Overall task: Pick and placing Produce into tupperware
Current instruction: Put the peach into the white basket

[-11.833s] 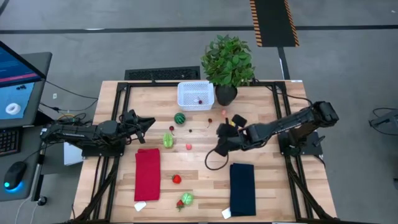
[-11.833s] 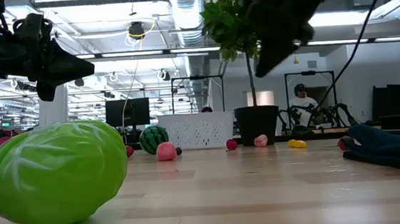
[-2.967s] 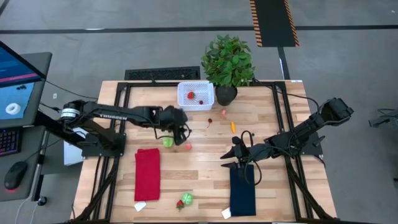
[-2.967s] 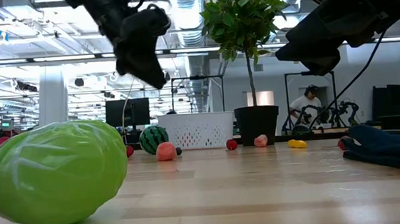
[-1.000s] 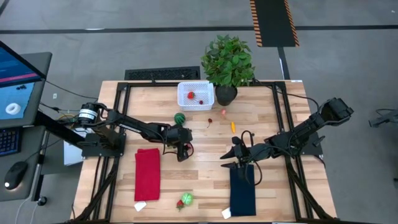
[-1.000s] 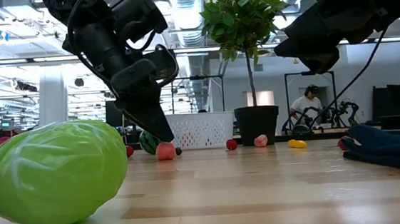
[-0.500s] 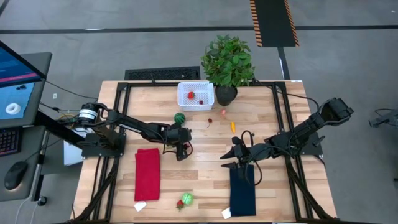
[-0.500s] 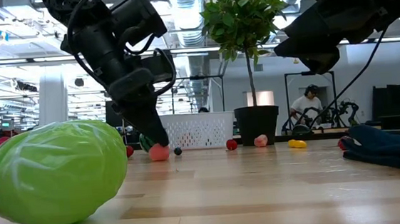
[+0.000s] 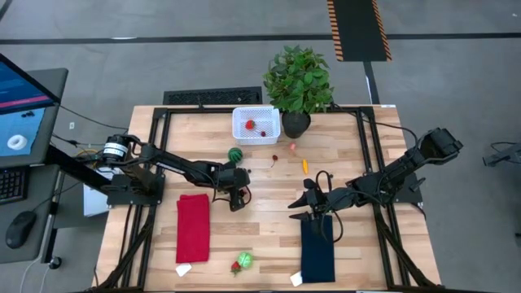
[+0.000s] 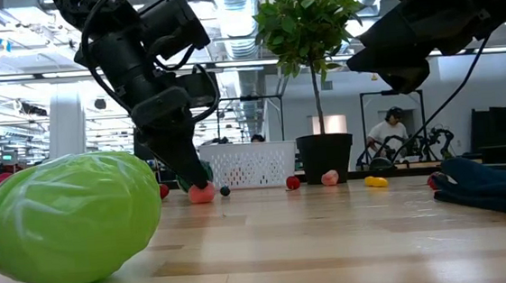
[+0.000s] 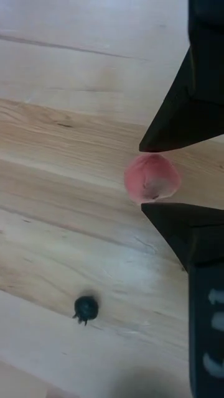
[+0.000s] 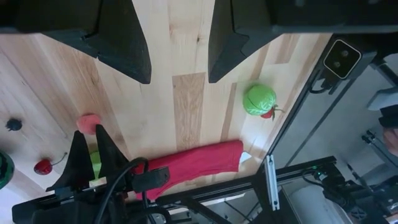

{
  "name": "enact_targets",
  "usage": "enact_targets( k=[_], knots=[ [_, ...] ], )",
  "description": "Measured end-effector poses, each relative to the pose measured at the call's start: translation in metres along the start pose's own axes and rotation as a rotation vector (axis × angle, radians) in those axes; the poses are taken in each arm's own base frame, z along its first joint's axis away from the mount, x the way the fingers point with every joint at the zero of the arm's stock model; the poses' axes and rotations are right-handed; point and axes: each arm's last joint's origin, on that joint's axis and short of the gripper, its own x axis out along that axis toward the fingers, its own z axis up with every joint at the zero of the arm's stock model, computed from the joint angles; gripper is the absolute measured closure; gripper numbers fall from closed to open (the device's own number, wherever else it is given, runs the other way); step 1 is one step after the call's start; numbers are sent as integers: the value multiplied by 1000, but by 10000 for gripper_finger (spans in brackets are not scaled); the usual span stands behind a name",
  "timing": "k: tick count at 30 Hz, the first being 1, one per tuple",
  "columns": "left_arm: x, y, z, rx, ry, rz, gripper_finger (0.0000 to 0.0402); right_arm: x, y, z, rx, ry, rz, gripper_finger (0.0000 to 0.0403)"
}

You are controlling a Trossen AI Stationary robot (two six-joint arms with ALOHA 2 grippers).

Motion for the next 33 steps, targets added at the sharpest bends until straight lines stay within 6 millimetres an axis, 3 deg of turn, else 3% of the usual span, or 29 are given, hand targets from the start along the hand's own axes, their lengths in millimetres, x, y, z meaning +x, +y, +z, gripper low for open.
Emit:
enact_targets(
  k=[10, 18, 33],
  knots=[
    [0, -1, -1, -9, 6, -24, 282, 0, 0, 0, 0, 0, 0, 221],
    [14, -2, -3, -9, 13, -30, 313, 0, 2, 0, -1, -1, 7, 221],
    [10, -10, 19, 81, -36, -70, 342, 0, 1, -1, 12, 10, 3, 221]
  ],
)
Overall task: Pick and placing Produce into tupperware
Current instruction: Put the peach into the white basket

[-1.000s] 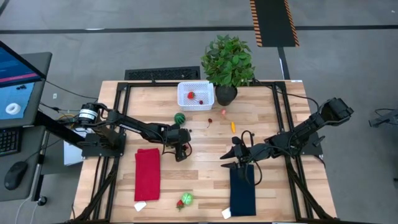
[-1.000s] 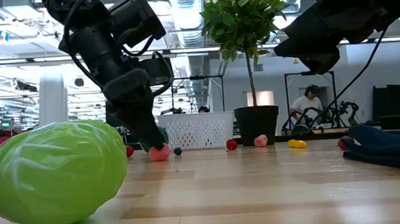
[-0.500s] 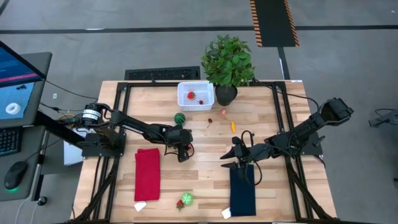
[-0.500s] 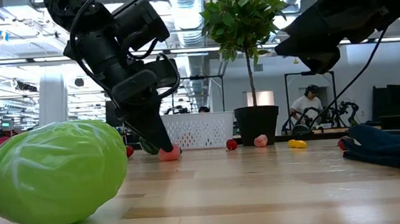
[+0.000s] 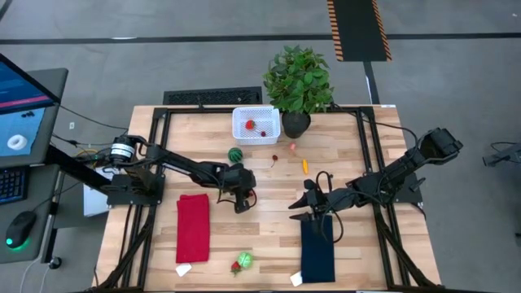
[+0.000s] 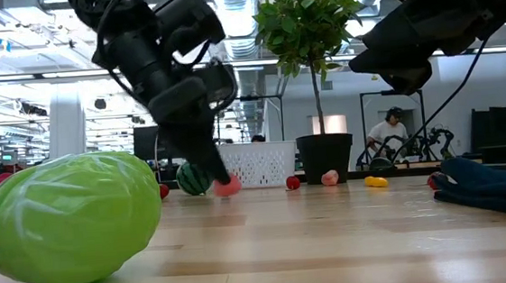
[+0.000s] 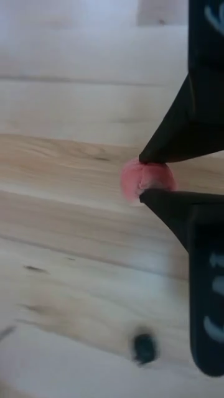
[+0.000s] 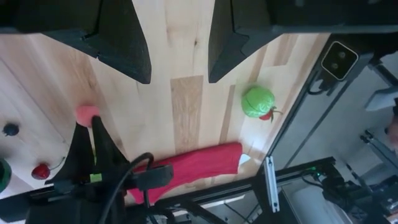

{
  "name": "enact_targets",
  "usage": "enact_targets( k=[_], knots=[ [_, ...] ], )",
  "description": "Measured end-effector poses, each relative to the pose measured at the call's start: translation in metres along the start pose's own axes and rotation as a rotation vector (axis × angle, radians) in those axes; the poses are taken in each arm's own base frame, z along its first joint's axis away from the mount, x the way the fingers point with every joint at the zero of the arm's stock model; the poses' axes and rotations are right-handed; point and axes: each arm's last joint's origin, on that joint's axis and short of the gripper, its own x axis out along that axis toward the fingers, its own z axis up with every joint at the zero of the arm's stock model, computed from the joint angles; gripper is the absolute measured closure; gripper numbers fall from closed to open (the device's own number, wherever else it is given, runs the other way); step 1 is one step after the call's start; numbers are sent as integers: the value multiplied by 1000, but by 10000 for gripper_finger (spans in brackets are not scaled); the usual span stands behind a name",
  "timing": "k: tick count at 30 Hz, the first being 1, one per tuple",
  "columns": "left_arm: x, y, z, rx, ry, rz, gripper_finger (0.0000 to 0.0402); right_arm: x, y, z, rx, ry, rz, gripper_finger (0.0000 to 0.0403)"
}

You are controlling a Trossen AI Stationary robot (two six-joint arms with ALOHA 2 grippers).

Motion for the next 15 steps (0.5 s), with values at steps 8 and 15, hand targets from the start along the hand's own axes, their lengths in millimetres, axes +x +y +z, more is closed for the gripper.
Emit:
enact_targets(
  k=[8, 15],
  knots=[
    [-8, -1, 19, 56, 1, 51, 344, 0, 0, -1, -1, 11, -4, 221],
    [-20, 5, 38, 112, 20, 207, 344, 0, 0, -1, 7, 12, -4, 221]
  ],
)
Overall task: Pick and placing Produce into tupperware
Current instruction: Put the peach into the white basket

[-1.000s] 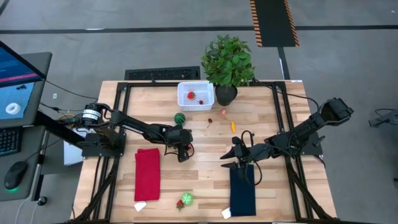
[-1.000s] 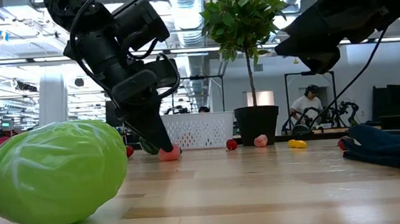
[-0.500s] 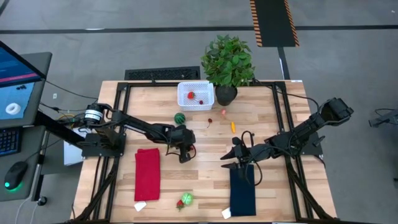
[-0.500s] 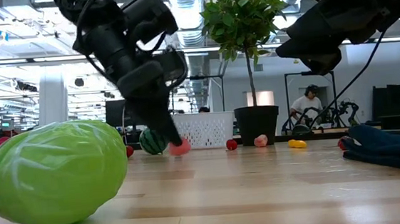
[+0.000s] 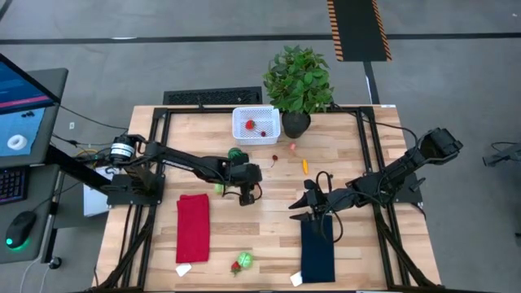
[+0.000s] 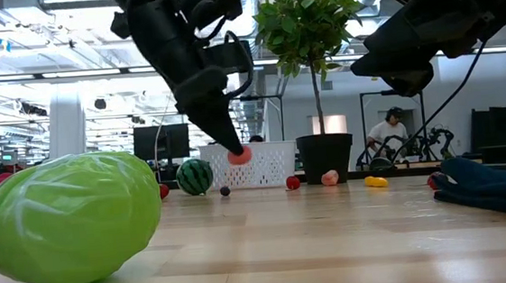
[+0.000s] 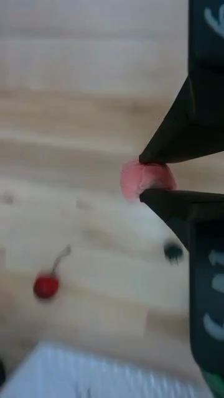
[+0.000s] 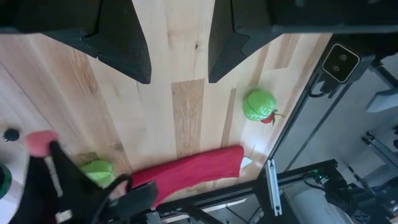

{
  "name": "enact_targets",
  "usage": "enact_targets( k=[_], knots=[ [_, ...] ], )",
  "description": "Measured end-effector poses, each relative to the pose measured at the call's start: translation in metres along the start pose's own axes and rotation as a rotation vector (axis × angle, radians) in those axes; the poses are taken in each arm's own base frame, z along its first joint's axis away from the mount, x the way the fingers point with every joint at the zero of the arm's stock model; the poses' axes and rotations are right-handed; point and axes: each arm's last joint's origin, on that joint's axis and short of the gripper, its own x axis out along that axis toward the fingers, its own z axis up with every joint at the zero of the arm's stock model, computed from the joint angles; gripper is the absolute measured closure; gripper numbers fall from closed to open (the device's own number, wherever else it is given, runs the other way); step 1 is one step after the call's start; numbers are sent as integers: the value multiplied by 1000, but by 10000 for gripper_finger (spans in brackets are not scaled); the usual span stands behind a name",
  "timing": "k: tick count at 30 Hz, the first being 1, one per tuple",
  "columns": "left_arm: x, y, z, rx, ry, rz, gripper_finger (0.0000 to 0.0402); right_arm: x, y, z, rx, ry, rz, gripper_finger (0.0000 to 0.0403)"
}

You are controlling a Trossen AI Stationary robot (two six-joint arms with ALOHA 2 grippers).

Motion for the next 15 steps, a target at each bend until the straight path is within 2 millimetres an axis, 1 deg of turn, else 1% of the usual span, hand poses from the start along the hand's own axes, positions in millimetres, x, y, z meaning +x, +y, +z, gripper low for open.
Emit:
enact_targets(
  k=[9, 15],
  knots=[
    [-11, 16, 17, 98, 1, 249, 345, 0, 0, 0, 0, 0, 1, 221],
    [-19, 40, 29, 110, 55, 322, 345, 0, 1, 0, -1, 1, 4, 221]
  ],
)
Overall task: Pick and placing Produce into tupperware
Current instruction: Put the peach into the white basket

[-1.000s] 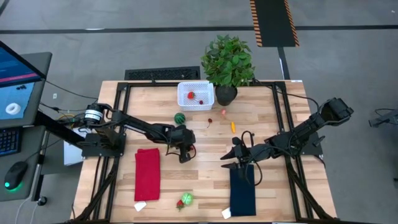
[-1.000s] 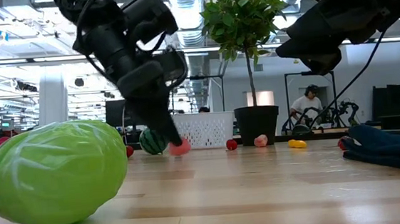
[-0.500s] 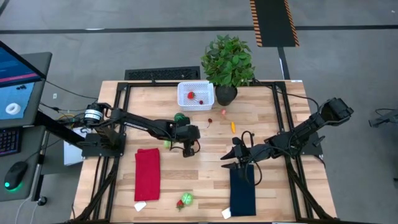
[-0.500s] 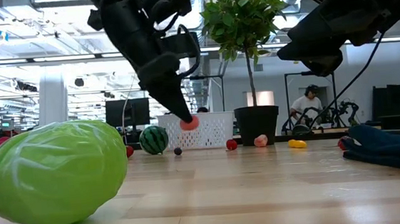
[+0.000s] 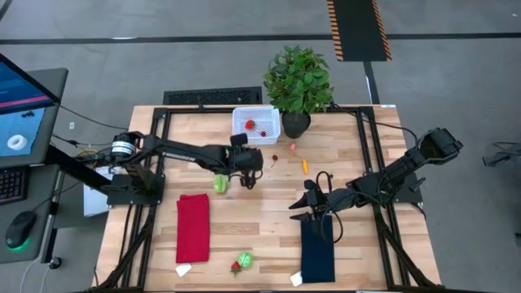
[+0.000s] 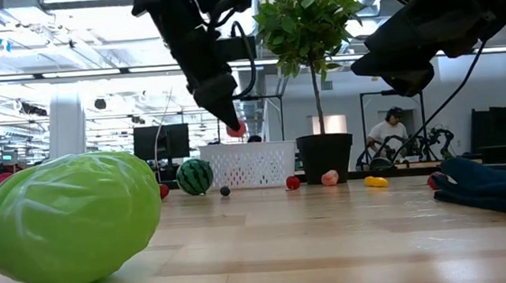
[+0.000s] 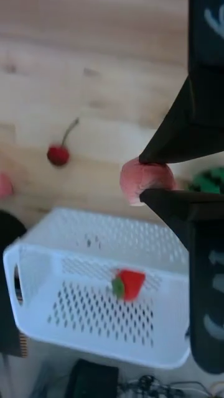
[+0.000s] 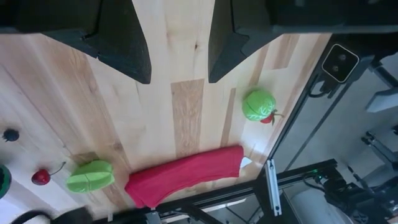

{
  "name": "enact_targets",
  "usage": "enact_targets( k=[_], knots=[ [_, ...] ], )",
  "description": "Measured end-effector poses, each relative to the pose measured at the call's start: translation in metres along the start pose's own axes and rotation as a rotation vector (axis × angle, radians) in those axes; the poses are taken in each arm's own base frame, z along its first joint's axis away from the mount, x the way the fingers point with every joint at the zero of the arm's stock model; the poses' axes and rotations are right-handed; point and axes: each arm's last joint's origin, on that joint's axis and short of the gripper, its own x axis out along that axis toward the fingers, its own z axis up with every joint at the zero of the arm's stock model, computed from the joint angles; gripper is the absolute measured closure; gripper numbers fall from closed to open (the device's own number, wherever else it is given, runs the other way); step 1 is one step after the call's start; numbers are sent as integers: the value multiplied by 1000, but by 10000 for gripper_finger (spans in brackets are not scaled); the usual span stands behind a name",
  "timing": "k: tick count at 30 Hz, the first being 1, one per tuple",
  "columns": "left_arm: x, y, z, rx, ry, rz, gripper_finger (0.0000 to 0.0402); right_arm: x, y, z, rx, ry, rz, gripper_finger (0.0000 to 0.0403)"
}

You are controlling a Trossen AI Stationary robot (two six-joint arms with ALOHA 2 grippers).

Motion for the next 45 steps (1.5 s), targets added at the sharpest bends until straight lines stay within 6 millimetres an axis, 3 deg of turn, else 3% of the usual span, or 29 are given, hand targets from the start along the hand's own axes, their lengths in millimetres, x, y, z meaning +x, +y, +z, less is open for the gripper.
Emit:
enact_targets(
  k=[12, 19, 23, 26, 31, 36, 45],
  knots=[
    [12, 71, 9, -66, 46, 82, 345, 0, 2, -1, -3, 2, 8, 221],
    [31, 120, -7, -200, 81, -7, 345, 0, 2, -1, -4, 3, 8, 221],
    [39, 142, -16, -303, 52, -132, 345, 0, 2, -1, -4, 2, 7, 221],
    [42, 154, -20, -376, 44, -133, 345, 0, 2, -1, -5, 2, 7, 221],
    [46, 168, -28, -483, 66, -113, 345, 0, 2, -1, -5, 2, 7, 221],
    [46, 169, -29, -476, 45, -188, 338, 0, 2, -1, -7, 2, 7, 221],
    [45, 165, -26, -461, 35, -183, 250, 0, 2, -1, -7, 2, 7, 221]
  ],
)
